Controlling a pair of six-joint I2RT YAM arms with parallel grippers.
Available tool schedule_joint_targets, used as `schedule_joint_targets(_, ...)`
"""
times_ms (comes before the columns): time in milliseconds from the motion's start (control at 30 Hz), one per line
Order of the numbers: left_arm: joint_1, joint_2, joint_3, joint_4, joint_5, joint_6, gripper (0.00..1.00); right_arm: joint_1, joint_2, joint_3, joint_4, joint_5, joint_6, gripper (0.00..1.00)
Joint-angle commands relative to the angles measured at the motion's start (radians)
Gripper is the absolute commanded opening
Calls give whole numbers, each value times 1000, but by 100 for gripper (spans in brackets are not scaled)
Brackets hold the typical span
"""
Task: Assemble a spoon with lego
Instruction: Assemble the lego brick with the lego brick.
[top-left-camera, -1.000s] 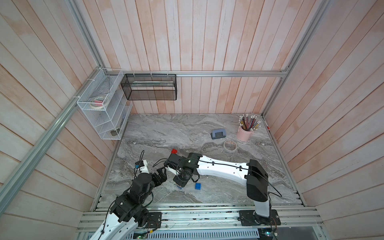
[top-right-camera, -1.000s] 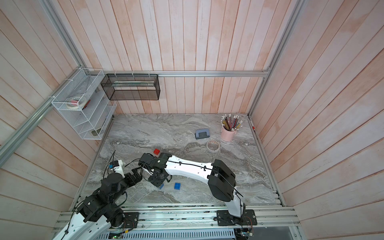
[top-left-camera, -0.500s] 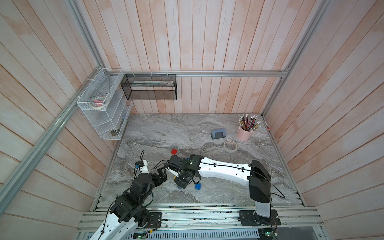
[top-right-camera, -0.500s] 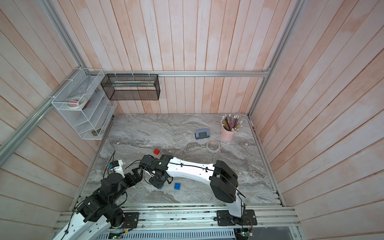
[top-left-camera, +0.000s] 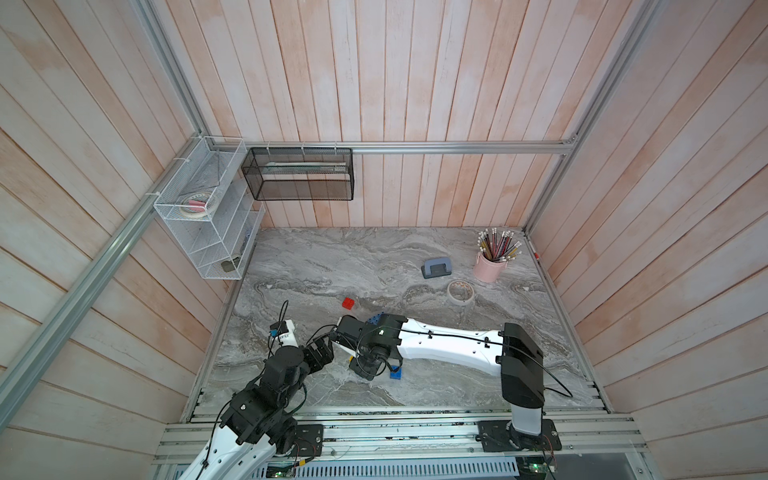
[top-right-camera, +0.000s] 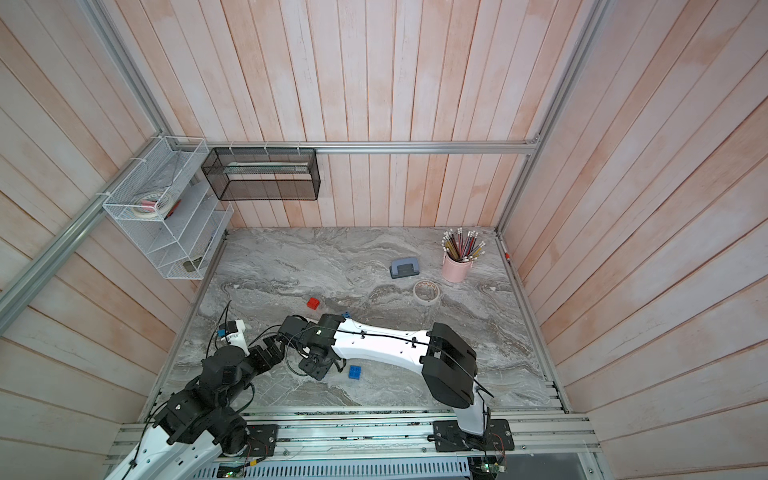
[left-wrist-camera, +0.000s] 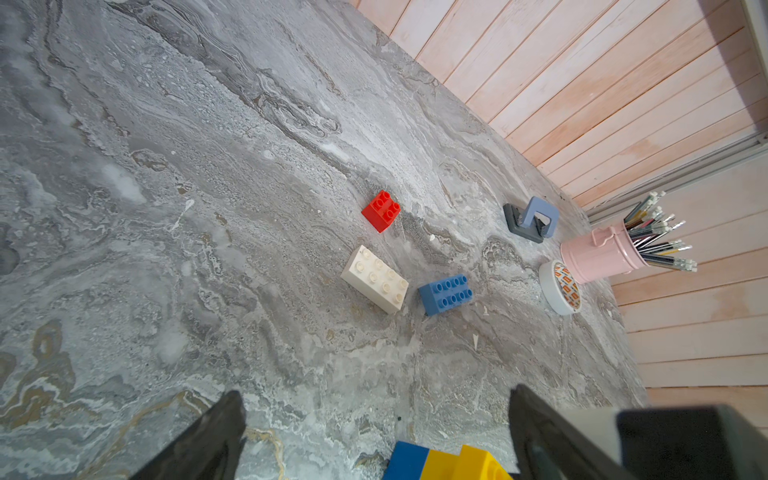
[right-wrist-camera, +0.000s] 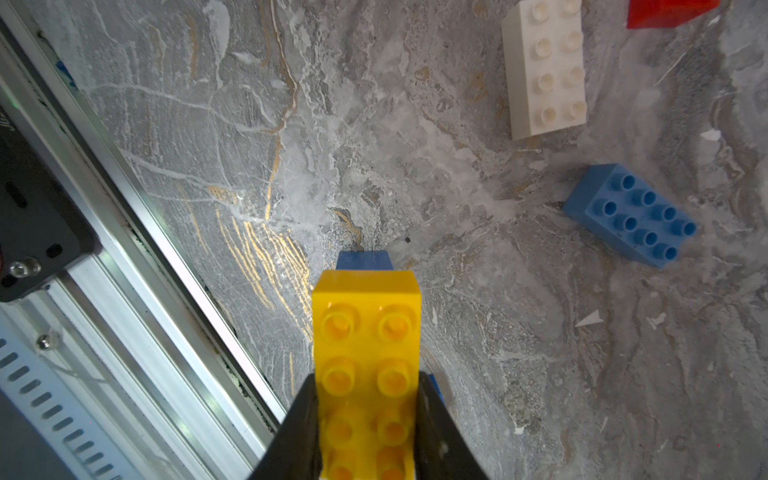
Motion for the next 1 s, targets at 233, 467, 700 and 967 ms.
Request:
schedule_joint_targets(233, -8, -6, 26, 18, 5, 1, 100, 20, 6, -4, -43, 7, -42, 9)
schedule_joint_targets(467, -9, -12, 26, 17, 5, 0, 100, 20, 38, -2, -55, -40, -63, 9)
schedule_joint_targets(700, -11, -12, 26, 13, 3, 0, 100, -7, 49, -3, -48, -144, -81, 9)
schedule_joint_targets(967, -12, -7, 27, 13, 0, 0, 100, -77, 66, -7, -61, -235, -65, 7)
